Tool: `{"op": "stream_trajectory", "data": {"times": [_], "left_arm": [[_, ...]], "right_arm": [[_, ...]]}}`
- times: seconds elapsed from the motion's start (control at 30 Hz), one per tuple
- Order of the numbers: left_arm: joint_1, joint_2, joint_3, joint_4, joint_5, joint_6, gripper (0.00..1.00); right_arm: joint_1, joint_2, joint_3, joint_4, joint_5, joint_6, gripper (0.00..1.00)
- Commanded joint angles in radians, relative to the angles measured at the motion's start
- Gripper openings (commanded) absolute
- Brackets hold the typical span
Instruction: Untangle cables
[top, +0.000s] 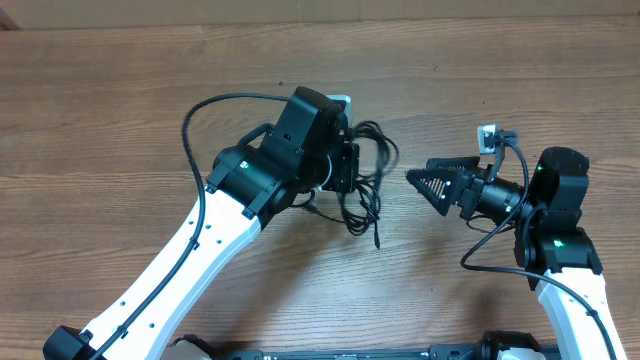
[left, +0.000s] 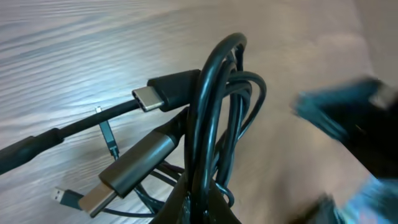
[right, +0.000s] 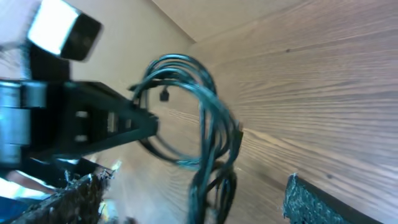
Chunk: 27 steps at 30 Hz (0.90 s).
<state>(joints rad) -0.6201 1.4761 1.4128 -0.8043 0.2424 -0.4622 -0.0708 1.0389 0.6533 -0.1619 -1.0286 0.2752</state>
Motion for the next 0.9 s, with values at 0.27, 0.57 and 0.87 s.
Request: {"op": "stream_trajectory", "data": {"times": [0.27, 0.57, 0.87], "left_arm": [[-0.002, 0.007, 0.015, 0.019, 0.261, 0.175, 0.04], [-0.002, 0.007, 0.015, 0.031, 0.306, 0.166, 0.04], [-0.002, 0.008, 0.015, 0.031, 0.24, 0.118, 0.04]], "right_arm": [[-0.002, 0.0, 0.021, -0.031, 0.006, -0.363, 0.87], [-0.002, 0.0, 0.021, -0.031, 0.003, -0.385, 0.24], [-0.002, 0.0, 0.021, -0.055, 0.003, -0.381, 0.04]]}}
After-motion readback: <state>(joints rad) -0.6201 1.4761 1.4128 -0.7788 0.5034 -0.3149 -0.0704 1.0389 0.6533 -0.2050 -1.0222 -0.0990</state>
